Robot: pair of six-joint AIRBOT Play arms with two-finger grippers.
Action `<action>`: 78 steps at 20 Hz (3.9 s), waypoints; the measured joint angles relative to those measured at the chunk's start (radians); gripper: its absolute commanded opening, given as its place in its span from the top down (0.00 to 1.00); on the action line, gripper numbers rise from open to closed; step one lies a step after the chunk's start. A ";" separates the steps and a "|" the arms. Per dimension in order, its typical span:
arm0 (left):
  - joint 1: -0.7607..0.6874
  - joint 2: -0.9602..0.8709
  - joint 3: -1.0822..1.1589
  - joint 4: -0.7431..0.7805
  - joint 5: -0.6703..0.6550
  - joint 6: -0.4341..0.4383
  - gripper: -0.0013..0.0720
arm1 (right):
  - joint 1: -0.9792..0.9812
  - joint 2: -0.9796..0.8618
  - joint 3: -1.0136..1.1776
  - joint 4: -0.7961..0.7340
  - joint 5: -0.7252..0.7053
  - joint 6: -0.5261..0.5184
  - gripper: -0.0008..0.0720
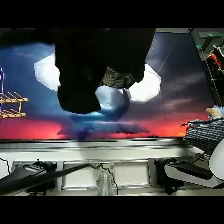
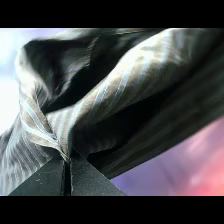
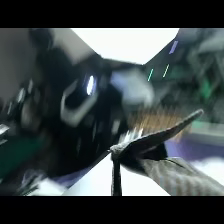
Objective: Fold the clothes and pants, and hang the long-sleeved shirts on hangers.
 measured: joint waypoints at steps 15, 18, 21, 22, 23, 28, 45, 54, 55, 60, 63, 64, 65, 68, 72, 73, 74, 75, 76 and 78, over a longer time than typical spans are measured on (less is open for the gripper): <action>0.240 0.210 -0.821 -0.418 0.240 0.049 0.45 | 0.360 -0.158 -0.158 -0.611 0.365 0.156 0.95; 0.436 0.285 -0.829 -0.415 0.275 0.061 0.49 | 0.365 -0.161 -0.167 -0.627 0.360 0.141 0.95; 0.621 0.309 -0.834 -0.350 0.305 0.066 0.49 | 0.366 -0.163 -0.171 -0.635 0.347 0.114 0.95; 0.673 0.307 -0.834 -0.316 0.309 0.067 0.49 | 0.366 -0.162 -0.172 -0.638 0.338 0.103 0.95; 0.717 0.303 -0.835 -0.282 0.315 0.068 0.49 | 0.366 -0.162 -0.172 -0.640 0.333 0.092 0.95; 0.876 0.262 -0.834 -0.093 0.328 0.070 0.59 | 0.366 -0.162 -0.173 -0.642 0.299 0.049 0.95; 0.974 -0.171 -0.470 0.471 0.145 0.065 0.56 | 0.366 -0.163 -0.197 -0.644 0.244 -0.022 0.95; 0.975 -0.287 -0.451 0.539 0.219 0.063 0.57 | 0.366 -0.163 -0.197 -0.641 0.258 0.008 0.95; 0.975 -0.294 -0.450 0.546 0.232 0.063 0.57 | 0.366 -0.163 -0.197 -0.641 0.259 0.009 0.95; 0.977 -0.312 -0.450 0.569 0.277 0.063 0.67 | 0.366 -0.163 -0.197 -0.640 0.269 0.027 0.95; 0.977 -0.316 -0.450 0.576 0.310 0.063 0.72 | 0.366 -0.163 -0.197 -0.638 0.270 0.035 0.95; 0.977 -0.317 -0.450 0.576 0.319 0.063 0.78 | 0.366 -0.163 -0.197 -0.638 0.270 0.035 0.95; 0.977 -0.319 -0.450 0.578 0.327 0.067 0.78 | 0.366 -0.163 -0.197 -0.637 0.270 0.040 0.95; 0.977 -0.326 -0.450 0.579 0.342 0.099 0.78 | 0.366 -0.163 -0.197 -0.634 0.270 0.044 0.95; 0.978 -0.335 -0.450 0.580 0.349 0.134 0.84 | 0.366 -0.163 -0.197 -0.634 0.272 0.054 0.95; 0.978 -0.336 -0.450 0.582 0.352 0.138 0.90 | 0.366 -0.163 -0.197 -0.634 0.272 0.055 0.95; 0.978 -0.337 -0.450 0.583 0.357 0.146 0.89 | 0.366 -0.163 -0.197 -0.634 0.272 0.060 0.95; 0.978 -0.338 -0.450 0.583 0.358 0.149 0.90 | 0.366 -0.163 -0.197 -0.634 0.272 0.061 0.95; 0.978 -0.339 -0.450 0.584 0.364 0.153 0.90 | 0.366 -0.163 -0.197 -0.634 0.272 0.062 0.95; 0.975 -0.339 -0.450 0.585 0.373 0.156 0.96 | 0.366 -0.163 -0.197 -0.633 0.273 0.070 0.95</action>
